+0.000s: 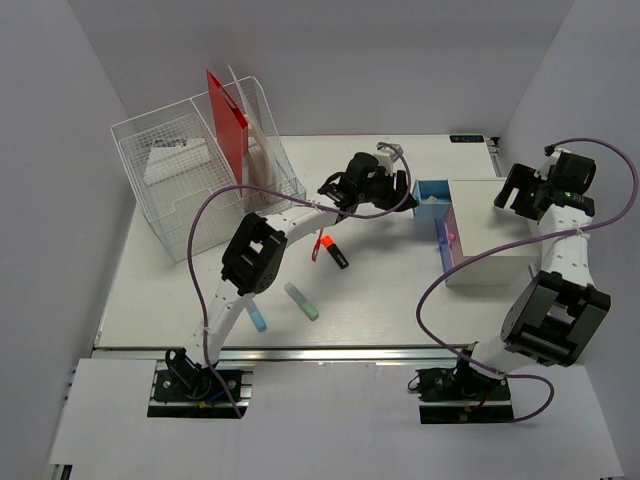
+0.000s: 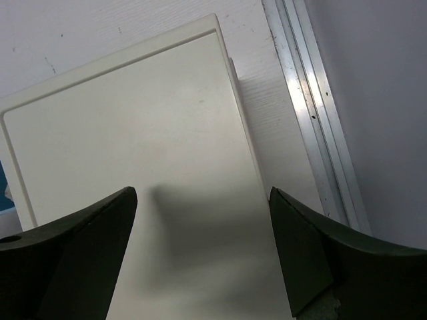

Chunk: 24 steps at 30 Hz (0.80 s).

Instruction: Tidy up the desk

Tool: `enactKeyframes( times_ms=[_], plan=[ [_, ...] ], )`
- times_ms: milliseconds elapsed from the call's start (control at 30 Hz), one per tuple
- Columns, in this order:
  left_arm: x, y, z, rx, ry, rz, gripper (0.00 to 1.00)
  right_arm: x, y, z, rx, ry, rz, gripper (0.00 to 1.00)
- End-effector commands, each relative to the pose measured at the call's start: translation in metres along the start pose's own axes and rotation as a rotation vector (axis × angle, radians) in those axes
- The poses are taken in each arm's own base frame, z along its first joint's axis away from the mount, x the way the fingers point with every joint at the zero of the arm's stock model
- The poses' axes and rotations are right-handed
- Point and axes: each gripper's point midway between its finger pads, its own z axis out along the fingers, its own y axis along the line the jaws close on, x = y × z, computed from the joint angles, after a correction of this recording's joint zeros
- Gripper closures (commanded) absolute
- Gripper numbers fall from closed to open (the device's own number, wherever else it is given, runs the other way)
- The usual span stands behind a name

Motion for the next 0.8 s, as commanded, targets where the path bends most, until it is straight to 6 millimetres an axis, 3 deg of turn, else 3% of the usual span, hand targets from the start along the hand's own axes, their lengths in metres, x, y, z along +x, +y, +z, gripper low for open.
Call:
enactKeyframes(
  times_ms=[0,300,567,767],
  plan=[
    [-0.041,-0.028,-0.002,0.057,-0.103,0.015,0.35,-0.005,0.008,0.004,-0.055,-0.026,-0.017,0.15],
    [-0.040,-0.057,0.032,0.141,-0.156,0.016,0.14,0.005,0.019,0.011,-0.131,-0.001,-0.010,0.17],
    [-0.033,-0.071,0.058,0.209,-0.210,-0.039,0.19,0.006,0.024,0.012,-0.156,-0.001,0.004,0.18],
    [-0.041,-0.080,0.061,0.194,-0.261,-0.035,0.19,0.005,0.023,0.010,-0.153,-0.008,-0.003,0.18]
  ],
)
